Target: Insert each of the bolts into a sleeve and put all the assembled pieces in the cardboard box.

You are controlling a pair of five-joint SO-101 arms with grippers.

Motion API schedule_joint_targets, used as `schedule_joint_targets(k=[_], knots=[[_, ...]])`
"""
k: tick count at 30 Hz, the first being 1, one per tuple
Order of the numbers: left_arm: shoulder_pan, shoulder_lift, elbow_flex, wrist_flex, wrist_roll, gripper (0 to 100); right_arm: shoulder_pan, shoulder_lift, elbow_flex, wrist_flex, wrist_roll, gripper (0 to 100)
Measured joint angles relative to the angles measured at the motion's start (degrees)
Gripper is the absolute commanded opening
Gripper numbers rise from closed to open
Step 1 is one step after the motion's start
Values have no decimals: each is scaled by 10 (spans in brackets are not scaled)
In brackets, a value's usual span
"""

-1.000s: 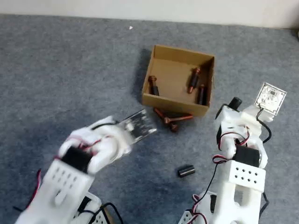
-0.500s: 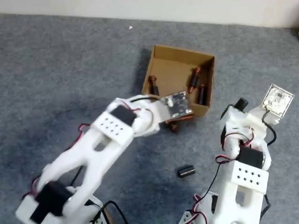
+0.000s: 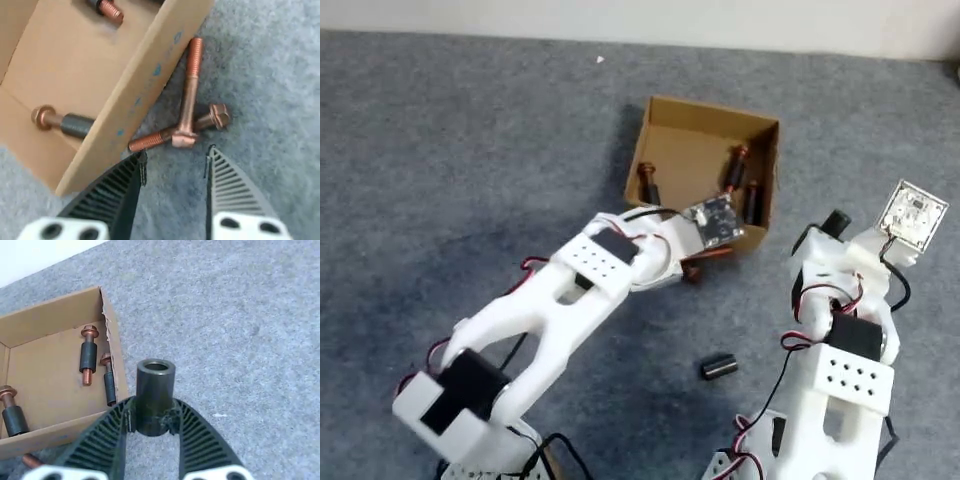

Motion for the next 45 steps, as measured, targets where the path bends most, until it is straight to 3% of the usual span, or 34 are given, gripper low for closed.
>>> schedule_joint_targets(k=[5,18,23,30,45], knots=[[-1,74,-72,11,-30,216,0,0,0,0,0,5],[16,280,-302,150,-151,213,0,0,0,0,0,5],[19,321,-358,204,-181,109,0,0,0,0,0,5],[22,331,-376,284,-251,63,0,0,0,0,0,5],[18,238,-322,456,-236,27,0,0,0,0,0,5]])
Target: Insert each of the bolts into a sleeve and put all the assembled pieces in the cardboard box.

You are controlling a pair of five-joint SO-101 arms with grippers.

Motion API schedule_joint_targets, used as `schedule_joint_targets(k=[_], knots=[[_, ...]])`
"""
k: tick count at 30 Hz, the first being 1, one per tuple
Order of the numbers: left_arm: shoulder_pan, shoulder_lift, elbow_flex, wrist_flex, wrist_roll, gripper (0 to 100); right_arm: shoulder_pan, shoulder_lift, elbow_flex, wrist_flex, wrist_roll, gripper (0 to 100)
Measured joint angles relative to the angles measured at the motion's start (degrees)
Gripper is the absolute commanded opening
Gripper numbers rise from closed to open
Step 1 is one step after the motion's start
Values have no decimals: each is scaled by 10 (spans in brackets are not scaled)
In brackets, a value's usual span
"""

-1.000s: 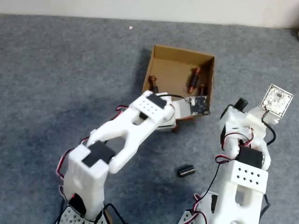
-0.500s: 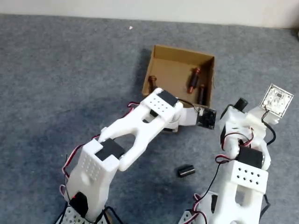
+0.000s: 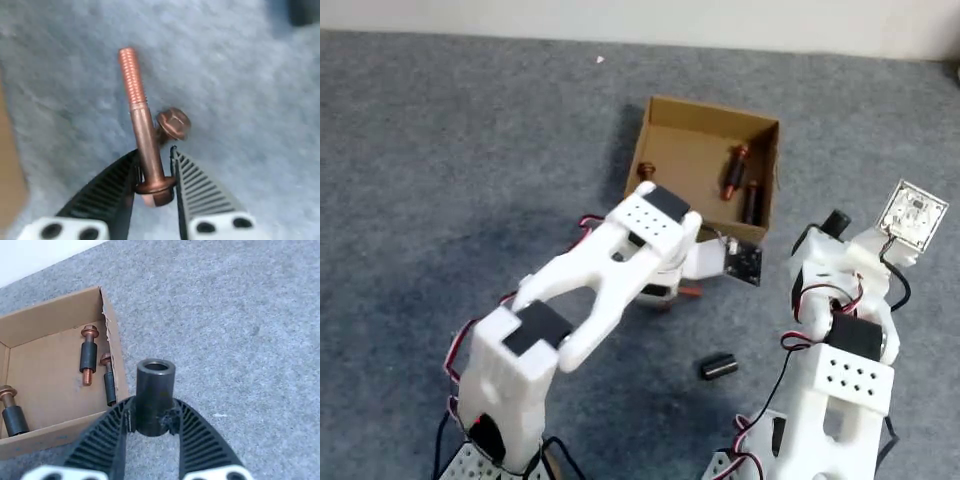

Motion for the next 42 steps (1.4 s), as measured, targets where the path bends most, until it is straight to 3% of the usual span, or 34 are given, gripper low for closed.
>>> schedule_joint_targets(k=[7,13,22,34,42], knots=[[-6,-142,168,-5,42,36,0,0,0,0,0,5],[-58,-292,295,-108,104,188,0,0,0,0,0,5],[-81,-434,367,-126,110,189,0,0,0,0,0,5],[-48,-334,395,-268,76,192,0,0,0,0,0,5],[-42,-185,290,-278,16,189,0,0,0,0,0,5]])
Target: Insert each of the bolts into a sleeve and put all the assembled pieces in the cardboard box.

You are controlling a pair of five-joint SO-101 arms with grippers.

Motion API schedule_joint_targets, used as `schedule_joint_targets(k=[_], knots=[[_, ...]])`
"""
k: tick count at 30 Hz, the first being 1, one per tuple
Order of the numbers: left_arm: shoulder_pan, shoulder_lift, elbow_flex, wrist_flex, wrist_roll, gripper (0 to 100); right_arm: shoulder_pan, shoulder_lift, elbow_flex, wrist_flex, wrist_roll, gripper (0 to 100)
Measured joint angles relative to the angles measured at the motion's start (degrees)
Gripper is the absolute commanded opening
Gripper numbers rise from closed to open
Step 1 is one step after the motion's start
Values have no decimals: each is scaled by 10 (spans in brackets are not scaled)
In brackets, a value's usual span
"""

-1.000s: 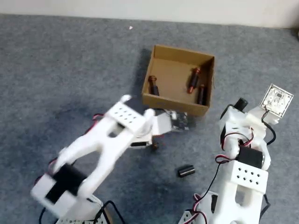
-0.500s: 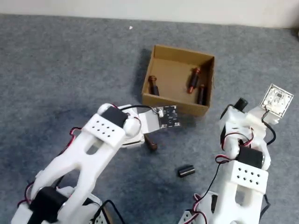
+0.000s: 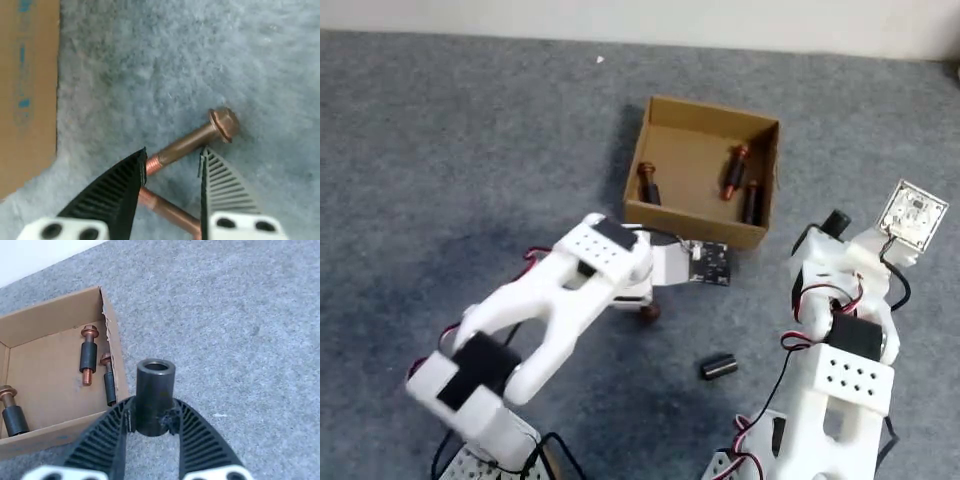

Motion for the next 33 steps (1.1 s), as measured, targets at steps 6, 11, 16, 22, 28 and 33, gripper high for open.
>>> schedule_joint_targets(k=[6,11,16,22,28,33], knots=[[17,42,-38,11,-16,189,0,0,0,0,0,5],[51,44,-38,11,-31,183,0,0,0,0,0,5],[69,52,-38,11,-34,89,0,0,0,0,0,5],[78,79,-39,18,-37,34,0,0,0,0,0,5],[79,79,-39,24,-35,5,0,0,0,0,0,5],[79,71,-48,63,-37,5,0,0,0,0,0,5]])
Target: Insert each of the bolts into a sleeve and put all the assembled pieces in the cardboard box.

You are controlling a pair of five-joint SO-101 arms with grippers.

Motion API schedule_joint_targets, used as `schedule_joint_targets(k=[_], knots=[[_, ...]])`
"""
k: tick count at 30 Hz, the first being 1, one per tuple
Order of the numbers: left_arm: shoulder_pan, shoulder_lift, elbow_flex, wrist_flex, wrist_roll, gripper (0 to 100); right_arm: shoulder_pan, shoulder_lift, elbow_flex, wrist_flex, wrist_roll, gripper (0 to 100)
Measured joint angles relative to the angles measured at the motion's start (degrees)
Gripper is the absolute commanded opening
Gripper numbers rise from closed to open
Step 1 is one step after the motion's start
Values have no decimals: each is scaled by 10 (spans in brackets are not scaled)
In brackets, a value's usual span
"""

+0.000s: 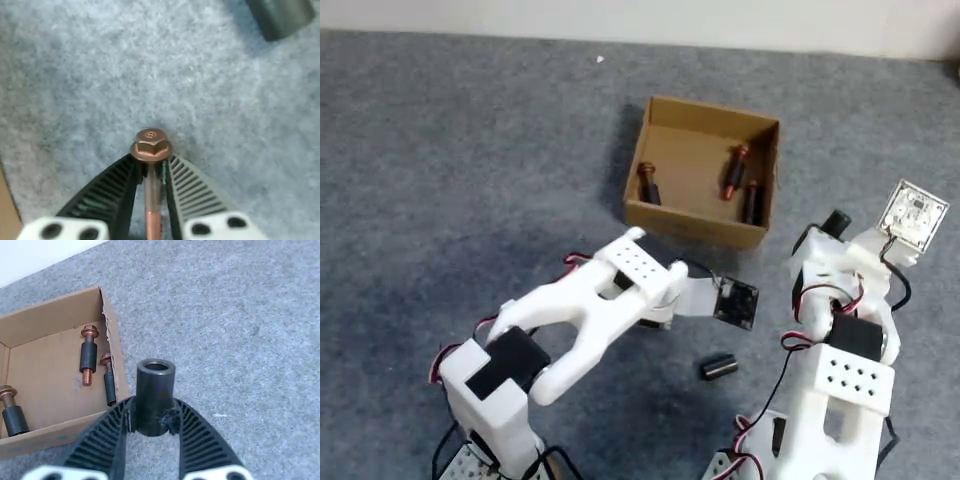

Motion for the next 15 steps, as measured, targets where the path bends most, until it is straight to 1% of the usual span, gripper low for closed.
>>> schedule_joint_targets(k=[2,3,8,11,15], knots=[[-2,-18,2,15,6,5,0,0,0,0,0,5],[-4,-33,2,18,22,5,0,0,0,0,0,5],[-35,-140,2,22,117,5,0,-1,11,0,0,5],[-43,-205,7,22,185,5,-1,-1,15,0,0,5],[-44,-295,69,13,264,6,-16,-1,17,0,0,5]])
